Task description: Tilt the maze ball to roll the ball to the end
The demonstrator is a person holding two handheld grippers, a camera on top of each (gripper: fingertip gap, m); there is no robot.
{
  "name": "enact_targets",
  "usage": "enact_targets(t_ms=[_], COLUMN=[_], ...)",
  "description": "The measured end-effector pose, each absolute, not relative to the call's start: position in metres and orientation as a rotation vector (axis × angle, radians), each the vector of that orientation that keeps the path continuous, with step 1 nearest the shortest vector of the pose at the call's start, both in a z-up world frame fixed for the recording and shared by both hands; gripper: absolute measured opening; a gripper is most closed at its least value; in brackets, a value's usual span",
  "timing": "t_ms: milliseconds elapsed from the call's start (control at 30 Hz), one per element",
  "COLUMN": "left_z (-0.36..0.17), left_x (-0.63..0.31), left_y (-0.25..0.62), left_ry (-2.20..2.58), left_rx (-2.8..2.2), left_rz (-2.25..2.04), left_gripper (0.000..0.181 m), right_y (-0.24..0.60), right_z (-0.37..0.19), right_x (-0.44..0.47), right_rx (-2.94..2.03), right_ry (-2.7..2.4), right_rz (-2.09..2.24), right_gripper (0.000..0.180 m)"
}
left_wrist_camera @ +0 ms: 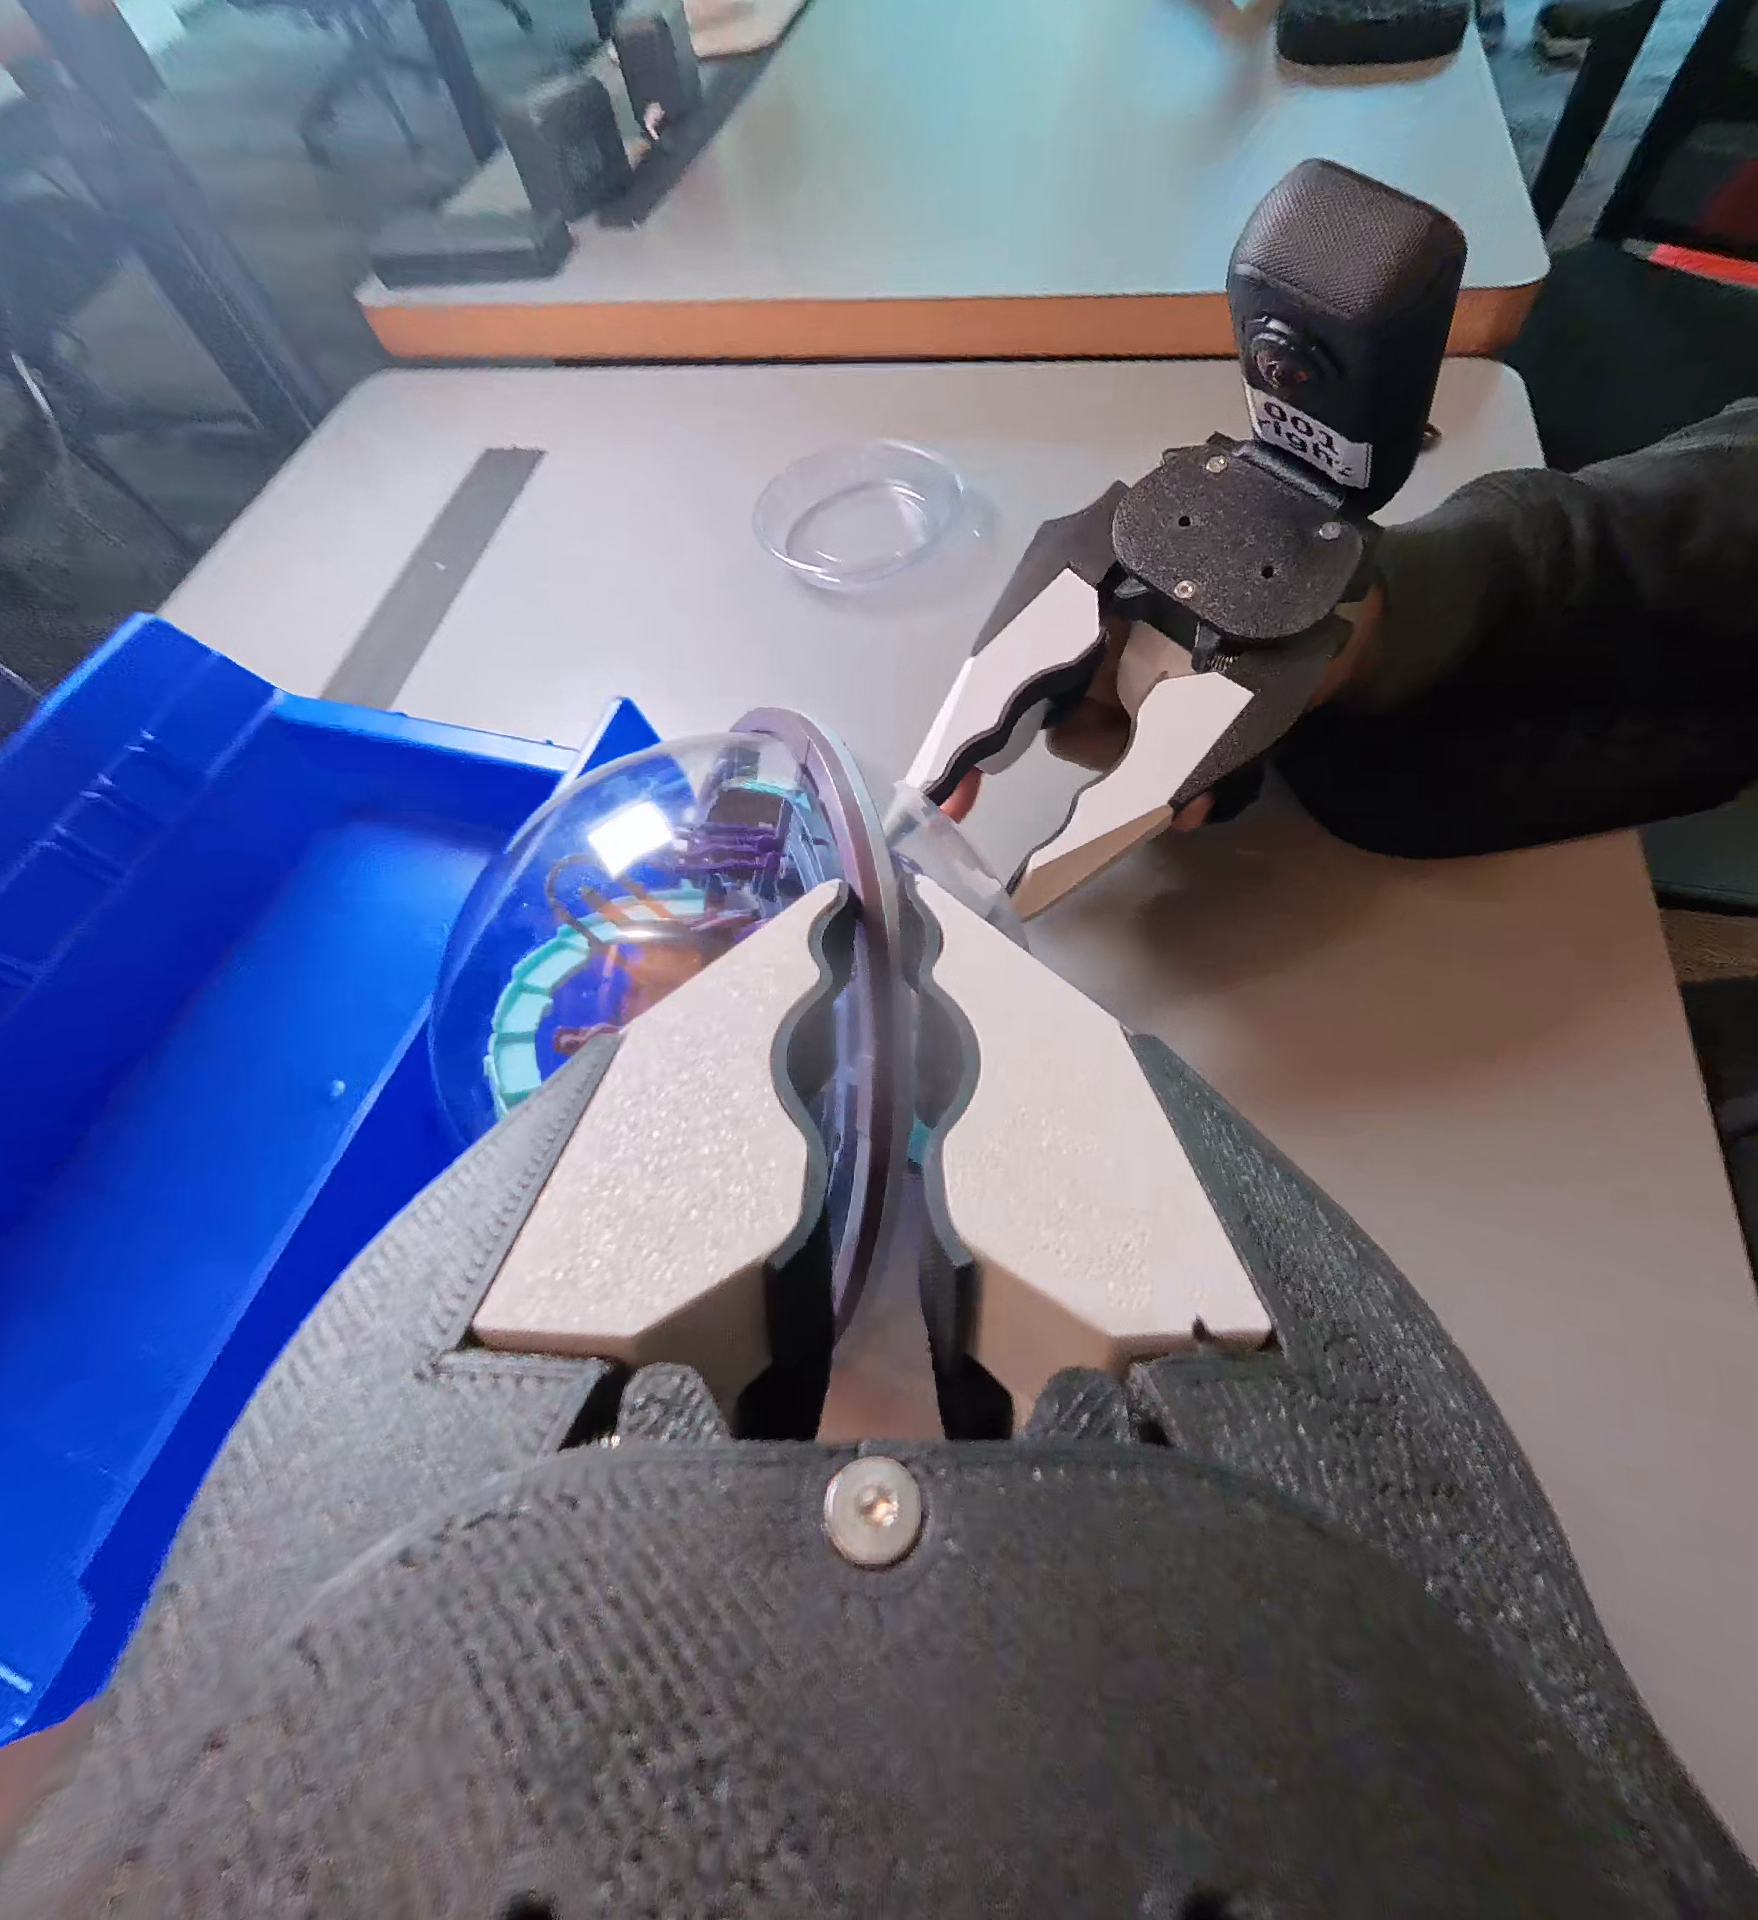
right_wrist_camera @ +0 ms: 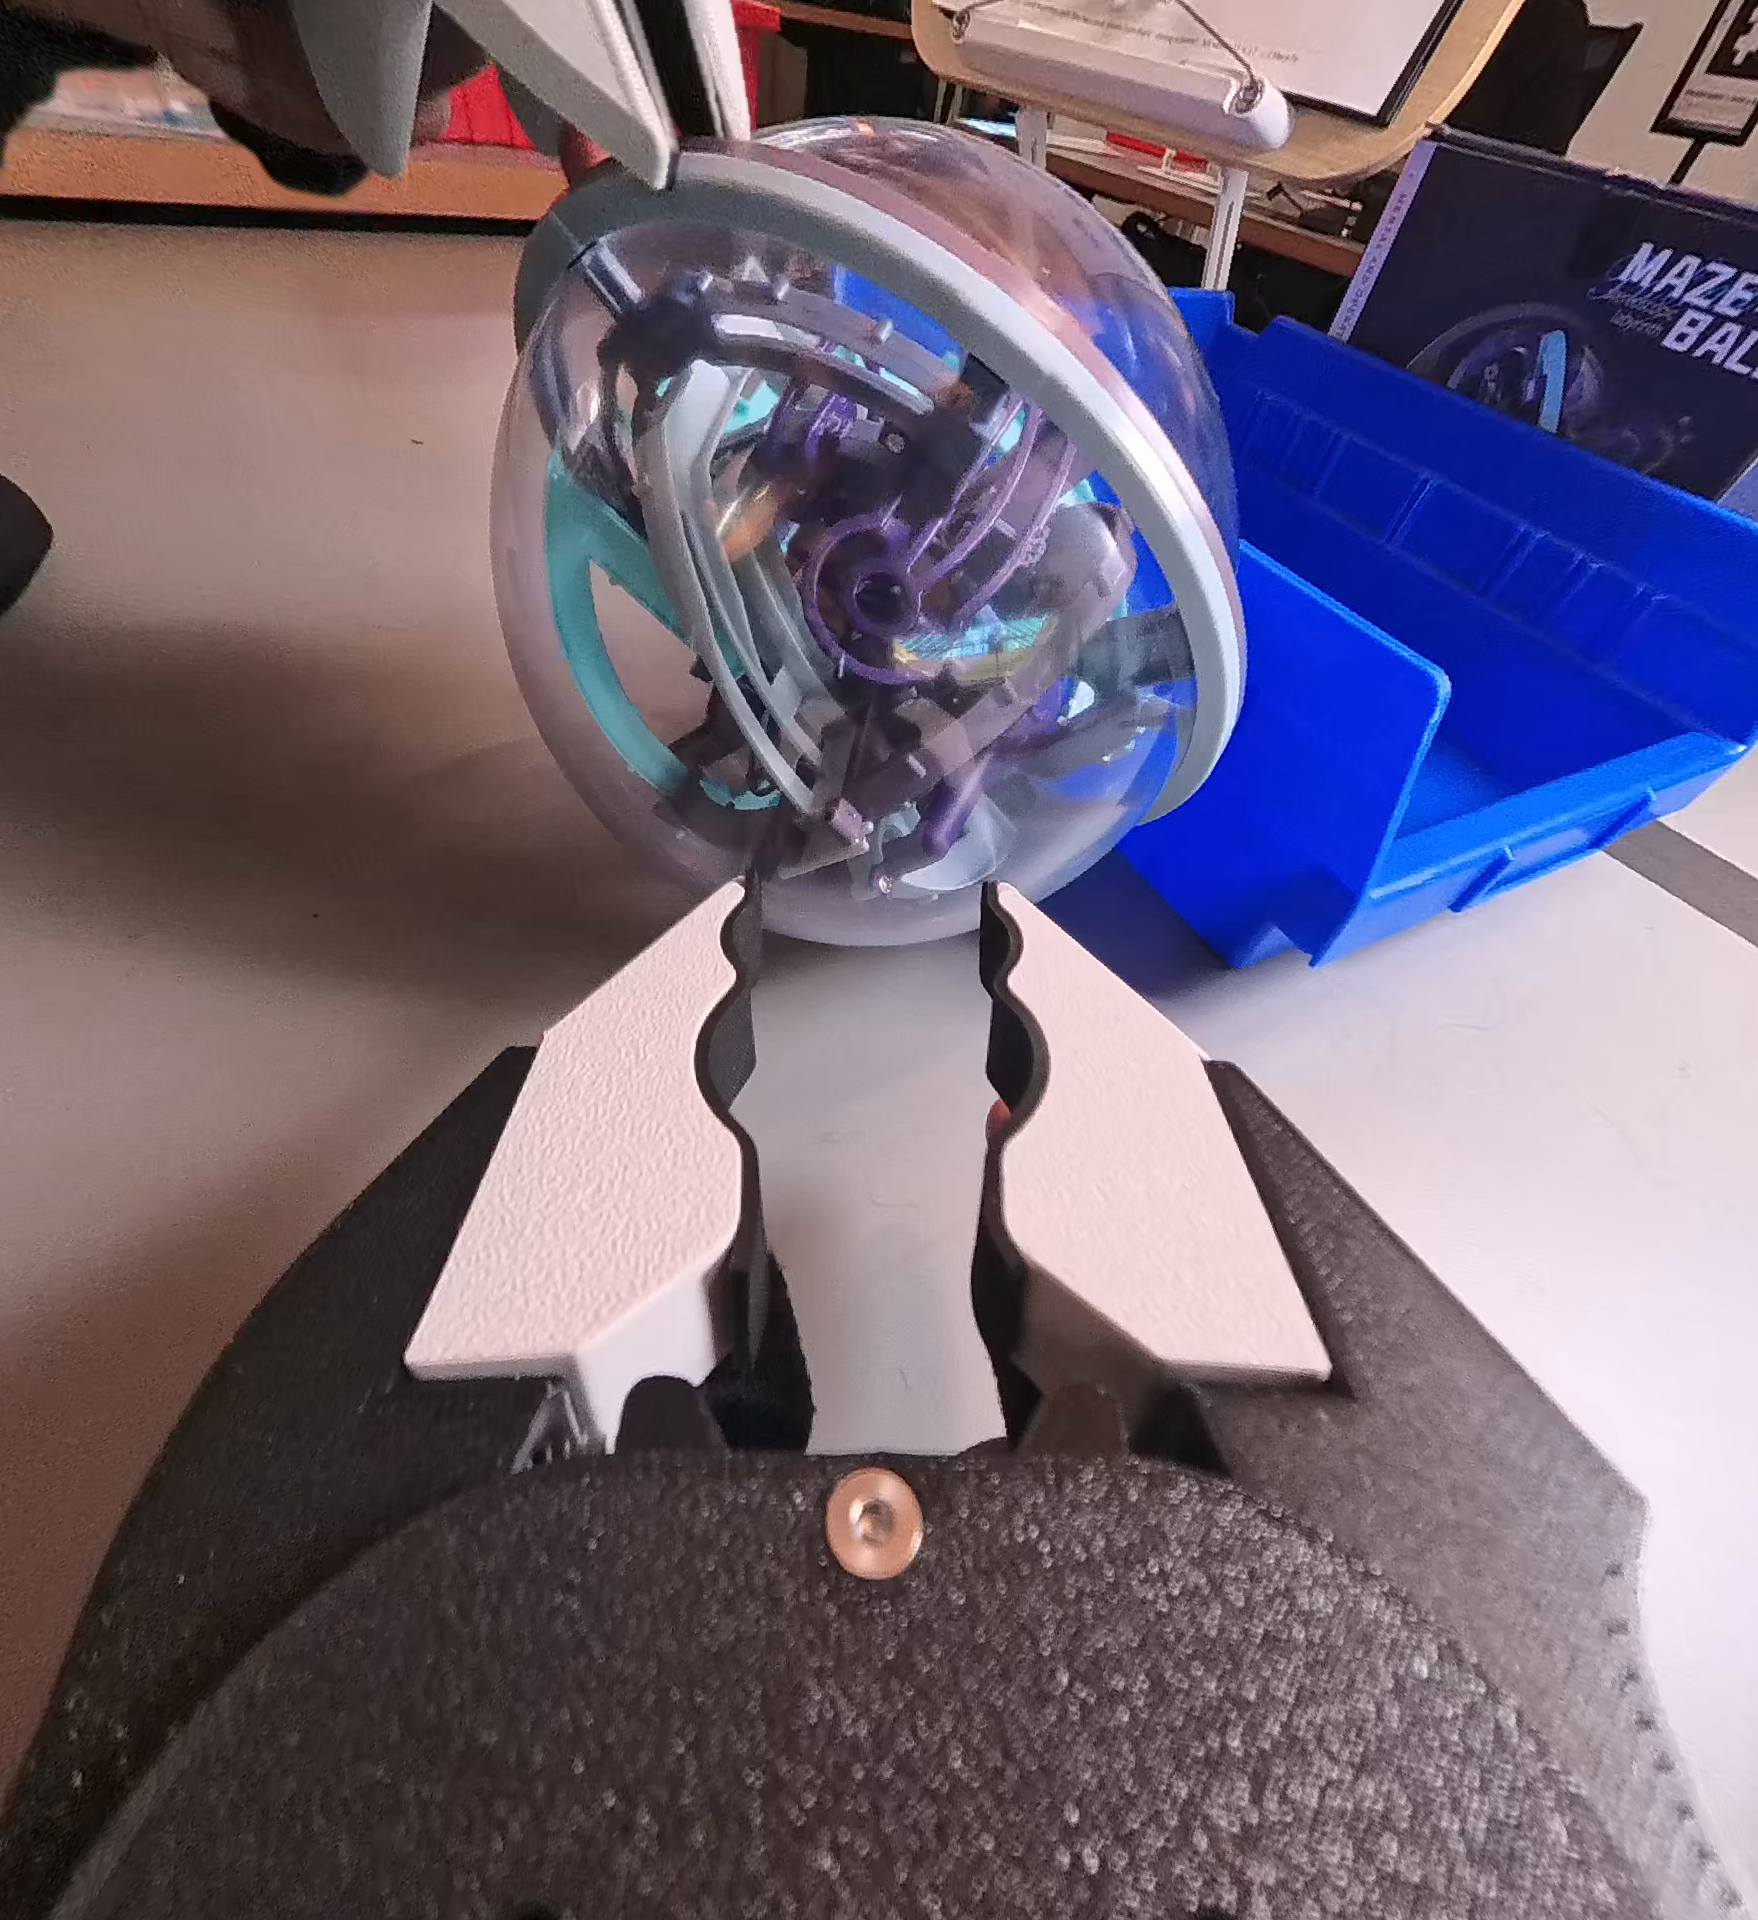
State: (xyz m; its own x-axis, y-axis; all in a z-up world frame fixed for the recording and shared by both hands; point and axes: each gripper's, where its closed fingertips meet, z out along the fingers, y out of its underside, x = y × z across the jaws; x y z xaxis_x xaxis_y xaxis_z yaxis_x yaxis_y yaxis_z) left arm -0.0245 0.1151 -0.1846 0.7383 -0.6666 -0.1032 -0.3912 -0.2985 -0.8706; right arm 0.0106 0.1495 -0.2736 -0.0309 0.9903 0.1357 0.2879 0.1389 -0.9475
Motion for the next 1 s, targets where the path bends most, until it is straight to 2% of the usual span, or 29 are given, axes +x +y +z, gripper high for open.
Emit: enact_targets(t_ms=[33,233,367,400,533,633,767,1000], left_z=[-0.185,-0.169,-0.166,-0.164,-0.167,-0.188,-0.206,-0.210], left_x=[-0.023,-0.008,-0.007,-0.008,-0.036,-0.069,-0.067,-0.060], left_y=[0.116,0.123,0.127,0.126,0.118,0.114,0.105,0.116], left_ry=[0.814,0.777,0.821,0.827,0.901,0.964,0.959,0.891], left_rx=[-1.954,-1.981,-1.938,-1.921,-1.885,-1.901,-1.911,-1.984], left_rz=[-0.358,-0.512,-0.459,-0.461,-0.334,-0.284,-0.527,-0.529], left_gripper=[0.006,0.000,0.000,0.005,0.054,0.105,0.118,0.117], right_y=[0.150,0.156,0.158,0.158,0.159,0.158,0.157,0.159], right_z=[-0.274,-0.271,-0.270,-0.270,-0.270,-0.271,-0.272,-0.270], right_x=[0.011,0.011,0.012,0.013,0.014,0.013,0.011,0.013], right_rx=[-1.307,-1.318,-1.323,-1.321,-1.320,-1.321,-1.322,-1.326], right_ry=[-1.492,-1.450,-1.441,-1.442,-1.443,-1.448,-1.458,-1.443], right_rz=[0.956,0.958,0.960,0.956,0.953,0.960,0.958,0.965], right_gripper=[0.040,0.037,0.037,0.037,0.037,0.037,0.037,0.035])
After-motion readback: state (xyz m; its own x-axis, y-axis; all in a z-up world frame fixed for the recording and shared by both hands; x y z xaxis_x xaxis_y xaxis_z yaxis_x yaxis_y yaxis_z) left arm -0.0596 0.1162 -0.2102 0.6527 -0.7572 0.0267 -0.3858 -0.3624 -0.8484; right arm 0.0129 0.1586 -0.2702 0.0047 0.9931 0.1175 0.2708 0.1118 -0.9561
